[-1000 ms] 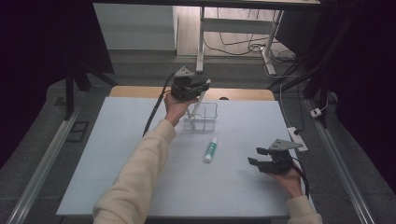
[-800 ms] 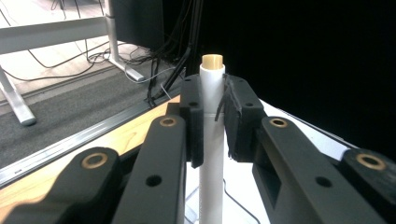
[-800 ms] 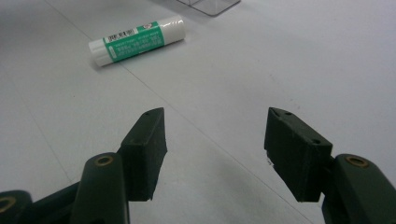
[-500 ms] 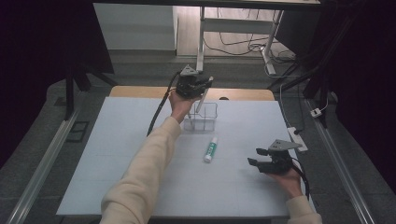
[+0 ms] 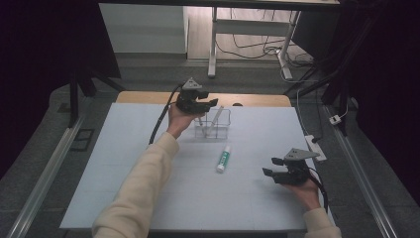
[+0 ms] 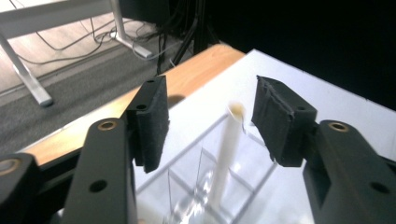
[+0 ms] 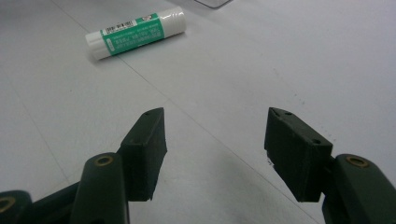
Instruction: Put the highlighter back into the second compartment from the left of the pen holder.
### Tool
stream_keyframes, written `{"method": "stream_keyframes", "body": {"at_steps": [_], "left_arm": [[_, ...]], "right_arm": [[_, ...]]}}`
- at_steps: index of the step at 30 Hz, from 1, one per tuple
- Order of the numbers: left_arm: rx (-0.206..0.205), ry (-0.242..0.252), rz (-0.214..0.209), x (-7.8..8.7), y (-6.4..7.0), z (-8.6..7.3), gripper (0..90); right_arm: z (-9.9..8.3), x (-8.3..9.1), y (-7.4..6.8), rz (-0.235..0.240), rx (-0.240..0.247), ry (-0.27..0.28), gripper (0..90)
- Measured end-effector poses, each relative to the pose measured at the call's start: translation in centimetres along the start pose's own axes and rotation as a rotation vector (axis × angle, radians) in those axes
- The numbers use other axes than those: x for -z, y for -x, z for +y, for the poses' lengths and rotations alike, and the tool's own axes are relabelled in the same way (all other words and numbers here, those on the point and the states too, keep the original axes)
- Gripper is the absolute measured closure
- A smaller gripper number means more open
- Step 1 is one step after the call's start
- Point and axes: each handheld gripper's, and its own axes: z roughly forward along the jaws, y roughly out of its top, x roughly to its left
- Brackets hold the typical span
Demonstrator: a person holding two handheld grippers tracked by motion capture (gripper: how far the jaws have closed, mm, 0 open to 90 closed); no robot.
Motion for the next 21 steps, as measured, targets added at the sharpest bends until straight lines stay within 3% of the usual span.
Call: {"method": "stream_keyframes", "body": {"at_steps": [9, 16, 21], "left_arm": [[0.0, -0.024, -0.016, 3.5, 0.3, -2.1, 44.6], [-0.038, -0.06, -0.043, 6.0, 1.5, -4.2, 44.6], [-0.014, -0.071, -0.059, 7.8, 1.8, -5.9, 44.4]], "right_arm": [[0.1, -0.1, -0.1, -0.001, 0.002, 0.004, 38.2], [0.2, 0.0, -0.1, -0.005, 0.001, 0.006, 38.2], [0.2, 0.0, -0.1, -0.007, 0.003, 0.002, 38.2]]}}
